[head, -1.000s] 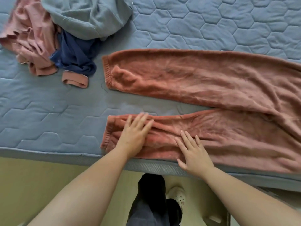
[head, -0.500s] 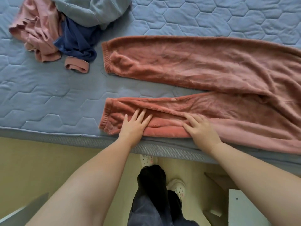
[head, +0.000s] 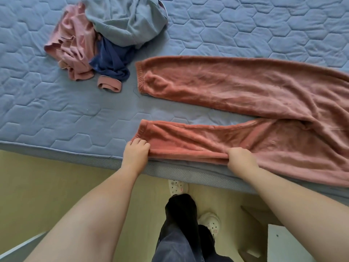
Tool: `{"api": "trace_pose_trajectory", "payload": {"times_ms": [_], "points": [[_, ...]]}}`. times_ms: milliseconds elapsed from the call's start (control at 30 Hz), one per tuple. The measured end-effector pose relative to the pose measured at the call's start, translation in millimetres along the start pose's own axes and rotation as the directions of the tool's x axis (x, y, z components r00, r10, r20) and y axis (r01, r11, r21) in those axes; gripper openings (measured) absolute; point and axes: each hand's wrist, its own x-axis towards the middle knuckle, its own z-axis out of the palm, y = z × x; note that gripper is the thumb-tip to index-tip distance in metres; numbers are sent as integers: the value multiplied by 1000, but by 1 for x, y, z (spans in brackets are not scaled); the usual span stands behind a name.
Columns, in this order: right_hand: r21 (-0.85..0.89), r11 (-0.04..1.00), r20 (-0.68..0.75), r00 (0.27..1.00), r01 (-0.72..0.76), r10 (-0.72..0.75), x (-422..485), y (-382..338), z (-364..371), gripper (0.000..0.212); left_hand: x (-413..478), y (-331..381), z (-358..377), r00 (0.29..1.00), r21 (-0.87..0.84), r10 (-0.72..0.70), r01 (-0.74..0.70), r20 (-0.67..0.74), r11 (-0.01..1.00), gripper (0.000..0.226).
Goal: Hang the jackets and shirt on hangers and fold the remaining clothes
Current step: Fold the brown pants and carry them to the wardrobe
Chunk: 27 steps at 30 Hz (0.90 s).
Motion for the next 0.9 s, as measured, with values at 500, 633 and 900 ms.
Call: {"api": "trace_pose_trajectory", "payload": {"times_ms": [500,633,900], "points": [[-40,997,145,987,-62,67,134,15,-196,21,201,-44,-165,994,-128,16,-2,107,992,47],[107,984,-434,883,-144,177,194,31,-225,28,271,-51,-185,942,-178,-153,102,-300,979,45],[38,991,-366,924,129,-106,199,-34,-152,53,259,-47,-98,714,-631,-690,591,121,501,71]]}}
